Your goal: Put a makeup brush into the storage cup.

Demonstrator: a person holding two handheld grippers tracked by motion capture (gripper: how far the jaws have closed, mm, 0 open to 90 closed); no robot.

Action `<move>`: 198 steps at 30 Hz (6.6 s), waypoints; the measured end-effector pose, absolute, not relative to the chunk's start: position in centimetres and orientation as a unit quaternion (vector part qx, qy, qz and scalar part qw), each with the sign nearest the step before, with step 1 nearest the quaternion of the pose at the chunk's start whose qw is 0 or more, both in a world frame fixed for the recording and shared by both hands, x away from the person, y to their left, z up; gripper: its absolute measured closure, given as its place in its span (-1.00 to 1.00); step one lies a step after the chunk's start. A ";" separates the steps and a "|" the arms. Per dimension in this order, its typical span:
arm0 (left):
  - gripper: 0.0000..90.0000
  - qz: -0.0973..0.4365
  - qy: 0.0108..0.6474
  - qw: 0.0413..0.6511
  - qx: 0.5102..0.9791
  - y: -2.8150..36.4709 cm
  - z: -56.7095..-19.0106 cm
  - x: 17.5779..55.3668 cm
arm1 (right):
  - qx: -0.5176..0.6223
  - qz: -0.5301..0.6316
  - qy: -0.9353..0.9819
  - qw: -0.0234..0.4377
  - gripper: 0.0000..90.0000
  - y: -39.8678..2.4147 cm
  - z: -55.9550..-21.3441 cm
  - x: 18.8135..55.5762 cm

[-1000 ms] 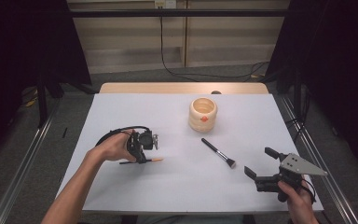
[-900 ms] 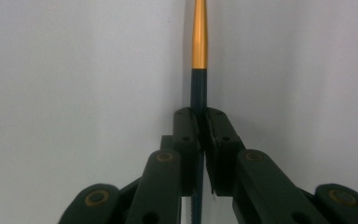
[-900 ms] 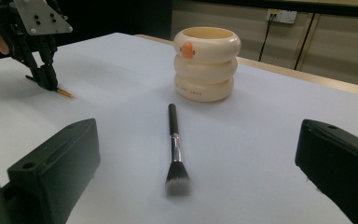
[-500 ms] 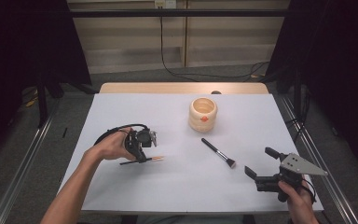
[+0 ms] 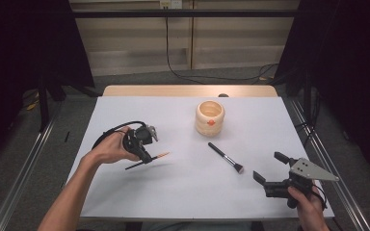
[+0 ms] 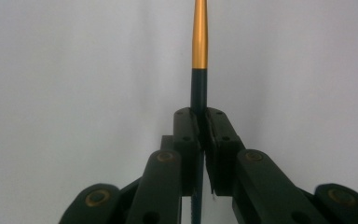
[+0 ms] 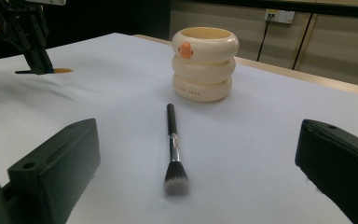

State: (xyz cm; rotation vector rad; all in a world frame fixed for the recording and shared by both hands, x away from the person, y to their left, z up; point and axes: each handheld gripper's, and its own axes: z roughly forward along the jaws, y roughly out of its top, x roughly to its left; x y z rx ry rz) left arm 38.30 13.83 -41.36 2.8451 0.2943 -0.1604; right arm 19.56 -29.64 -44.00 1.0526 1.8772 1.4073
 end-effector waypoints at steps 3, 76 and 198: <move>0.87 -0.067 0.113 0.166 0.977 14.1 -41.1 38.2 | 0.393 0.524 0.701 0.282 -1.00 -29.6 -44.0 19.6; 0.87 0.088 0.244 0.555 0.790 17.6 -39.9 33.4 | 0.389 0.530 0.701 0.276 -1.00 -29.6 -44.0 19.5; 0.86 0.046 0.156 0.613 0.773 8.7 -39.7 29.5 | 0.221 0.644 0.729 0.072 0.85 -16.6 -37.6 28.9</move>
